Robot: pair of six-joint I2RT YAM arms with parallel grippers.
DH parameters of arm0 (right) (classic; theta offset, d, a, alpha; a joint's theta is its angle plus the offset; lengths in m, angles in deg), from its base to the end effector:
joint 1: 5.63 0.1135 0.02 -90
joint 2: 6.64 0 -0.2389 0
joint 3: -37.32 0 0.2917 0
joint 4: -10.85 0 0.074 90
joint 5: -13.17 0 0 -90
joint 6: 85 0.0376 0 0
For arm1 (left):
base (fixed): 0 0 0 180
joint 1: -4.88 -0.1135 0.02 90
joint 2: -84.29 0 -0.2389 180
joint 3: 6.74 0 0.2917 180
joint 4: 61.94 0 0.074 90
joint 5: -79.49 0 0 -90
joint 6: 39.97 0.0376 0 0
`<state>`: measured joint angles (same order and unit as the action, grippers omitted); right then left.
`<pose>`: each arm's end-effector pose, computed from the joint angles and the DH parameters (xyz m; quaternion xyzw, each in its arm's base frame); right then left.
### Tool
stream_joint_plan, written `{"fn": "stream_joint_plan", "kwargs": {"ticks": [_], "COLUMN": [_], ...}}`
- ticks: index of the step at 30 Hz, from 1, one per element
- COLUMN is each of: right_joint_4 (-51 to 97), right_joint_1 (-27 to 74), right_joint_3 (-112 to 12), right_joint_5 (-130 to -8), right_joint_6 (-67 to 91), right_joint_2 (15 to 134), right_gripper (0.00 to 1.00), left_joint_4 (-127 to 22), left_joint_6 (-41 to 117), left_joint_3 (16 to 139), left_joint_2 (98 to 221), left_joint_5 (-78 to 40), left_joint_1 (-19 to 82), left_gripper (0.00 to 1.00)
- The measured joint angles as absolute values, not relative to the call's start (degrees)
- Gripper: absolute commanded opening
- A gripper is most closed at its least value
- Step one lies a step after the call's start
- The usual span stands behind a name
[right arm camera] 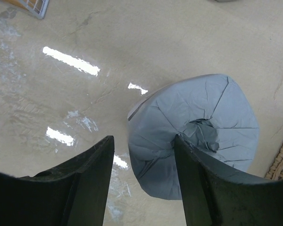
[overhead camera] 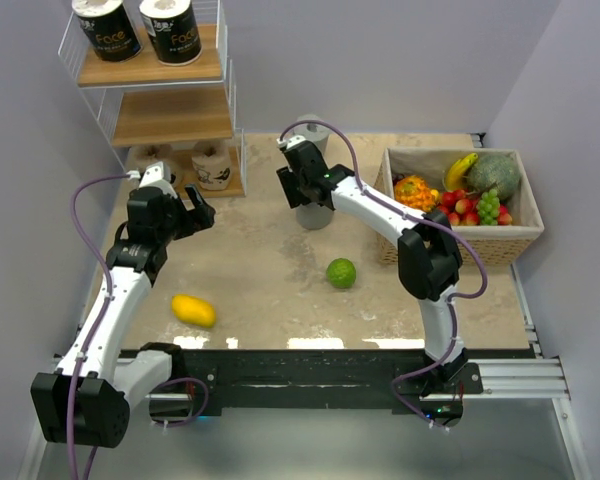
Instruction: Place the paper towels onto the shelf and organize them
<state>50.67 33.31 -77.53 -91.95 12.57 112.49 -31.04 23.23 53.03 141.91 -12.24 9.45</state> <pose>0.4000 0.3106 0.2237 -0.1974 0.8927 0.0413 0.4030 0.2804 -0.0236 0.2725 -0.1583 0.8458 -0.1502 0.4869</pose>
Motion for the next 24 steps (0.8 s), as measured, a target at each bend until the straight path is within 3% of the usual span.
{"fn": "stream_joint_plan", "kwargs": {"ticks": [4, 12, 24], "right_joint_4": [51.0, 51.9, 51.9], "right_joint_1": [33.3, 33.3, 33.3], "right_joint_3": [-77.6, -77.7, -78.6], "right_joint_5": [-93.1, -95.8, -96.6], "right_joint_6": [11.1, 8.8, 8.3], "right_joint_2": [112.7, 112.8, 112.8], "right_gripper": [0.56, 0.67, 0.65], "left_joint_4": [-31.0, -31.0, -31.0], "left_joint_6": [23.2, 23.2, 23.2], "left_joint_3": [53.0, 53.0, 53.0], "left_joint_2": [141.8, 140.9, 140.8], "left_joint_5": [-12.2, -12.0, -12.0], "left_joint_1": [9.5, 9.5, 9.5], "left_gripper": [0.92, 0.93, 0.93]}}
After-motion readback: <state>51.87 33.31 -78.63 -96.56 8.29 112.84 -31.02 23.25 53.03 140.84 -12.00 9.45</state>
